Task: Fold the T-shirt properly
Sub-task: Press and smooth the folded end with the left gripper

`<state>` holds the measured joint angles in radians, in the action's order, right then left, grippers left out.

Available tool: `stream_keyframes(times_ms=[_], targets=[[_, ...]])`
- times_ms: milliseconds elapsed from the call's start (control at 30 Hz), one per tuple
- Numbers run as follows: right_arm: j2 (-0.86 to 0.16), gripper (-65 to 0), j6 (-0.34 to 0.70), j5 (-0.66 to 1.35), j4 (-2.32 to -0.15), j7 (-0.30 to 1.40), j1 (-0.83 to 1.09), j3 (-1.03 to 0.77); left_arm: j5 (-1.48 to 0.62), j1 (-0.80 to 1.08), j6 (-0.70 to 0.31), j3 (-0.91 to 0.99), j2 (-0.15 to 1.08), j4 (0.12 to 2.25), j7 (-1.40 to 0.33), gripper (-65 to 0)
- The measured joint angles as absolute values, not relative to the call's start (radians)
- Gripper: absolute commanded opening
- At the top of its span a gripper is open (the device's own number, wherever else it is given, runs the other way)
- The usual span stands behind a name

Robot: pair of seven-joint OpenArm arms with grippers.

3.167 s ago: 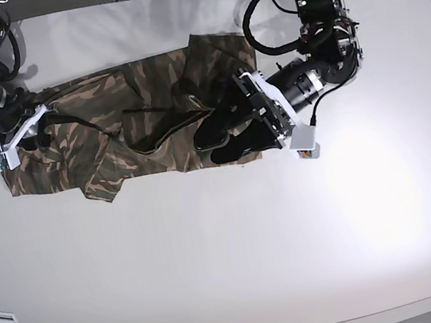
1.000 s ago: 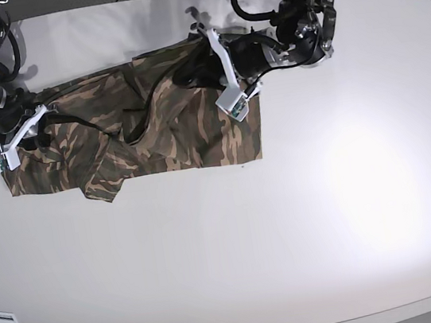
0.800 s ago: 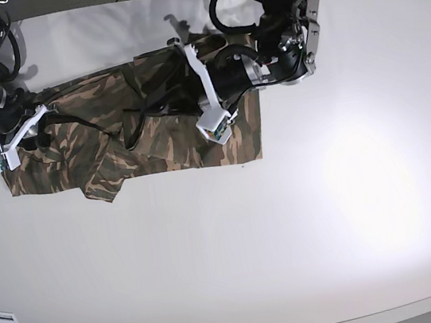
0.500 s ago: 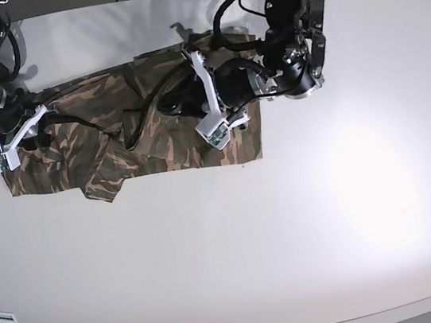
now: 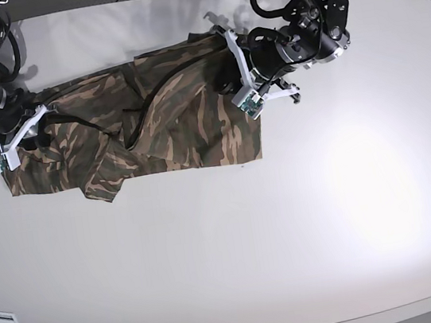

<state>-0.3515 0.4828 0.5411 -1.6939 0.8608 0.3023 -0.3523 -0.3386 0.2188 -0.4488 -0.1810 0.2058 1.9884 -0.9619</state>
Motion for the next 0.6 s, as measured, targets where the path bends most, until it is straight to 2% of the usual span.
stream_keyframes(times_ms=[300, 600], targets=[[-0.352, -45.3, 0.484, 0.543, -1.694, 0.861, 0.303, -0.352, -0.286, 0.227, -0.370, -0.195, 0.216, 1.955, -0.931, -65.0], [-0.352, -45.3, 0.483, 0.543, -1.694, 0.861, 0.302, -0.352, -0.443, 0.224, -0.429, -0.229, 0.202, 1.939, -0.888, -65.0]])
